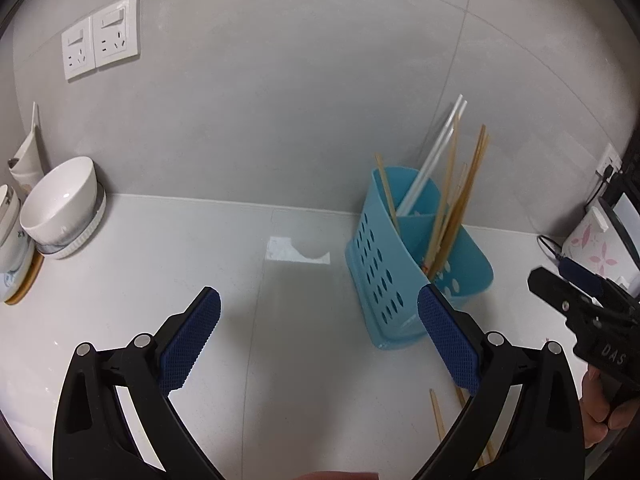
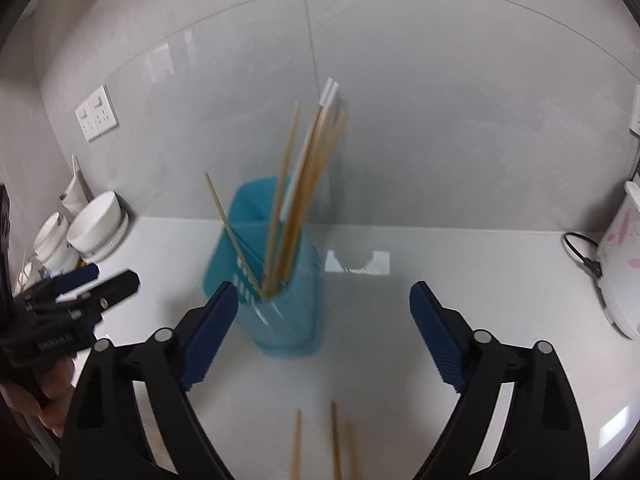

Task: Organize utensils
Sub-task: 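Move both open tools back down to the remaining chopsticks, then close the left tool on a patterned chopstick while the right tool grasps a plain one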

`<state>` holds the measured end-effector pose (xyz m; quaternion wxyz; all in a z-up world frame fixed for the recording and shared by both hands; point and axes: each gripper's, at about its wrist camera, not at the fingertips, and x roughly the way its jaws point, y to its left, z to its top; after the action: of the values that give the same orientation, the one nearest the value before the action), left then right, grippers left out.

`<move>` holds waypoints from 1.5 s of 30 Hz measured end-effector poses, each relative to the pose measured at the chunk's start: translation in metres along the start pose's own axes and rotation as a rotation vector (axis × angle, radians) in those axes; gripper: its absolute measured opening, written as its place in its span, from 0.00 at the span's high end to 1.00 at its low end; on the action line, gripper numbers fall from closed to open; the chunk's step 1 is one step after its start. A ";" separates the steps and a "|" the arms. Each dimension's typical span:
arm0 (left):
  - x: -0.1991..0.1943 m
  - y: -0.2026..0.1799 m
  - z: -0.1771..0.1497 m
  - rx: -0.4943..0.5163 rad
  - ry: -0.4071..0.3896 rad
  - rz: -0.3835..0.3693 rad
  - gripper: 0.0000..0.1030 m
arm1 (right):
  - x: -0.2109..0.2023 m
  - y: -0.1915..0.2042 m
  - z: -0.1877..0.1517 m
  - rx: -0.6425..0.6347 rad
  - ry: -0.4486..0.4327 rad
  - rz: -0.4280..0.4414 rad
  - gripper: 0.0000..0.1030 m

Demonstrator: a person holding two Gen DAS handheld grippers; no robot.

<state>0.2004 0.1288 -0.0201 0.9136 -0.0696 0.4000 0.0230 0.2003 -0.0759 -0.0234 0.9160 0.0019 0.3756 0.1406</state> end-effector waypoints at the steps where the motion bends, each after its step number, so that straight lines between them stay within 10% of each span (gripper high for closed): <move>1: 0.000 -0.003 -0.003 0.008 0.017 -0.005 0.06 | -0.002 -0.003 -0.006 -0.007 0.018 -0.017 0.14; 27: 0.036 -0.085 -0.150 0.089 0.481 -0.088 0.06 | -0.010 -0.046 -0.175 -0.091 0.494 -0.158 0.11; 45: 0.047 -0.123 -0.191 0.118 0.608 0.096 0.09 | -0.006 -0.046 -0.201 -0.142 0.649 -0.061 0.43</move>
<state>0.1053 -0.0214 -0.1688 0.7526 -0.0010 0.6582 0.0208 0.0698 -0.1422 -0.1682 0.7504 -0.1179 0.6368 0.1320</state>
